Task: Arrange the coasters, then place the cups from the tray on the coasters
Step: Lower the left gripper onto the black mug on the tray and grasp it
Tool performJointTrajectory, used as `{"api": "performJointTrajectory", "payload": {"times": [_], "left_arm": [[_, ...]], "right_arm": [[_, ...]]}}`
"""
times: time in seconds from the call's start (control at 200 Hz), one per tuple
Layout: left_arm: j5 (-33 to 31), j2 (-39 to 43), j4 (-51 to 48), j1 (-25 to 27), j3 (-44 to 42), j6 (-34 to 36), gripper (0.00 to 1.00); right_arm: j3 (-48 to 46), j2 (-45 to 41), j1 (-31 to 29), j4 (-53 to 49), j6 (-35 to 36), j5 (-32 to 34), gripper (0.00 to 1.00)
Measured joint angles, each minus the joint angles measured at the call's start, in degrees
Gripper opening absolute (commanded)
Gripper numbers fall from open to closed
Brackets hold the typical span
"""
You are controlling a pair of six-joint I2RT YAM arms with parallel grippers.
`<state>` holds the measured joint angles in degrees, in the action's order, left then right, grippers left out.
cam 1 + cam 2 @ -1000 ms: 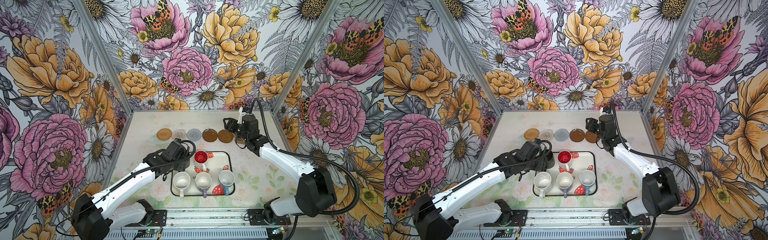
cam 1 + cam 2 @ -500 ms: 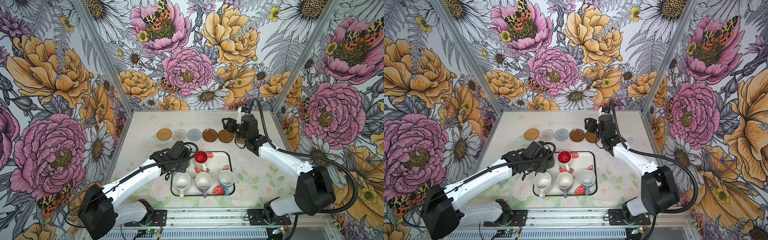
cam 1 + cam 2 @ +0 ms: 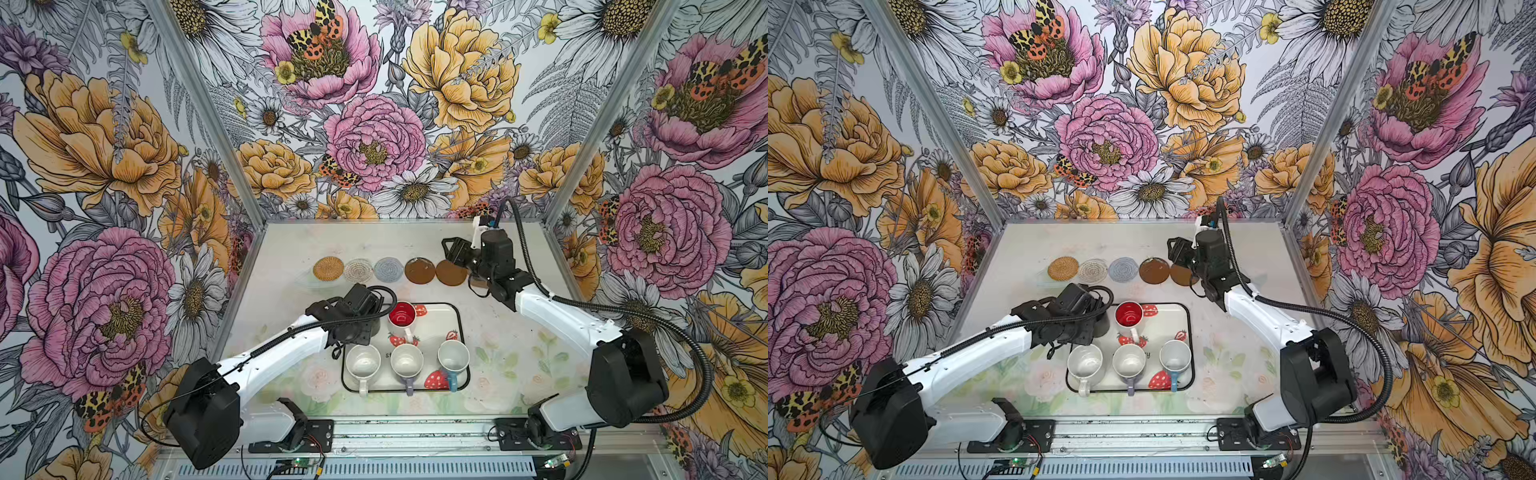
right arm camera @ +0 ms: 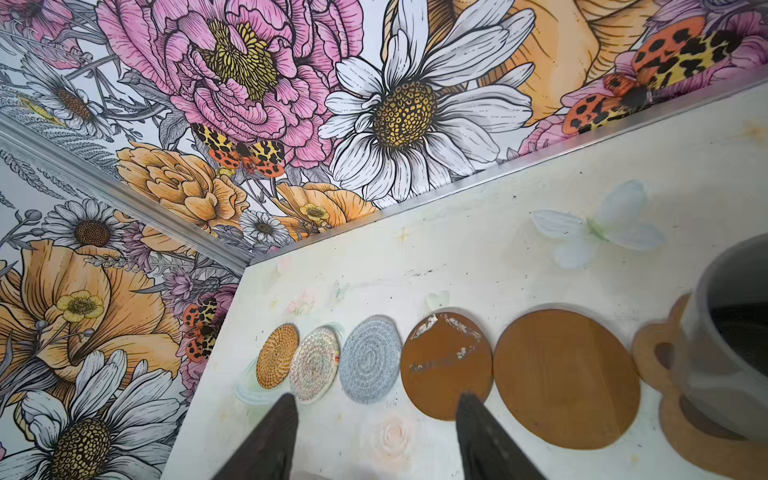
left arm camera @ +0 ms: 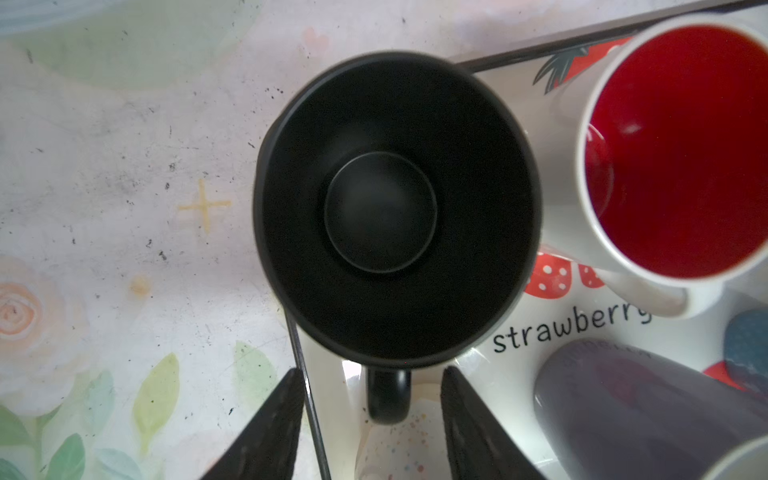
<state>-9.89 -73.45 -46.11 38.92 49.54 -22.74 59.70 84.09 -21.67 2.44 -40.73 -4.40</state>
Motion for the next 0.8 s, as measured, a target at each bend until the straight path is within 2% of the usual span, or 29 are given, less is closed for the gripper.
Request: {"api": "performJointTrajectory", "payload": {"times": [0.28,0.801], "left_arm": [[0.55,-2.4,2.64,-0.72,-0.72,0.02,0.5],[1.99,-4.57,4.9,-1.29,-0.92,0.24,0.35]], "right_arm": [[0.02,0.28,0.0,0.0,0.0,-0.39,0.63],[0.24,1.27,0.5,-0.52,-0.17,-1.11,0.63]]}}
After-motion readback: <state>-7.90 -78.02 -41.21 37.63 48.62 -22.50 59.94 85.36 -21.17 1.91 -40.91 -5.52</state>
